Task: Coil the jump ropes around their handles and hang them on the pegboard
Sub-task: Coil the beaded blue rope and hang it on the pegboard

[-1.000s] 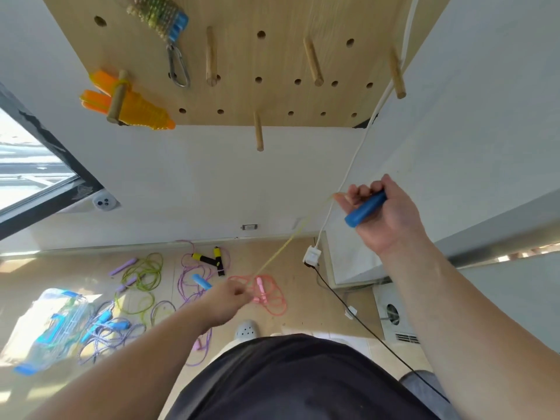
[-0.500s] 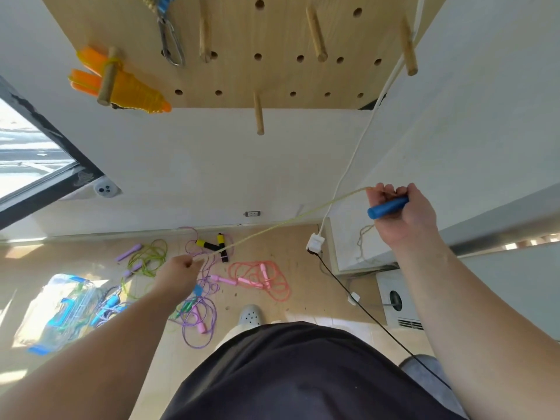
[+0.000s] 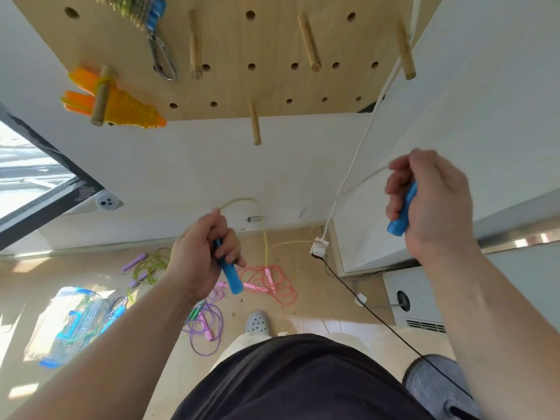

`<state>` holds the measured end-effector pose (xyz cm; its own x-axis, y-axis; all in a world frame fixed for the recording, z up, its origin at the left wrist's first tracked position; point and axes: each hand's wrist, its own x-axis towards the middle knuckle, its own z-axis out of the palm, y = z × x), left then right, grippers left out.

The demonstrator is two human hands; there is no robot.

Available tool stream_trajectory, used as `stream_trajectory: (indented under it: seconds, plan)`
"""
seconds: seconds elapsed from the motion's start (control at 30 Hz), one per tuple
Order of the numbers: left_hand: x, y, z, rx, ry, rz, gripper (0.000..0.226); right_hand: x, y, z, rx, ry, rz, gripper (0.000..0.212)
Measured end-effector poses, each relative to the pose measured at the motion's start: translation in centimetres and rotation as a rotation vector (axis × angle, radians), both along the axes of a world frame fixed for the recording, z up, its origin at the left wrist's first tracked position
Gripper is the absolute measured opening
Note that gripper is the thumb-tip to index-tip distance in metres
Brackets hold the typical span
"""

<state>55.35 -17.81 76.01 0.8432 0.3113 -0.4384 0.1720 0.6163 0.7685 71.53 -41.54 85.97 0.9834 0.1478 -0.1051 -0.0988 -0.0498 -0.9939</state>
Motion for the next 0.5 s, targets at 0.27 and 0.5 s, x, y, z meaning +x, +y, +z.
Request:
stream_trajectory:
  seconds: [0.27,0.5]
  plan:
    - [4.5,-1.4,7.7,0.051,-0.274,-0.085,0.023,-1.7,3.4,9.2,0.135,-0.192,0.343,0.044]
    - [4.6,-1.8,8.6,0.098,-0.264,-0.237,0.031,-3.2,6.4,5.8,-0.440,-0.131,0.544,0.044]
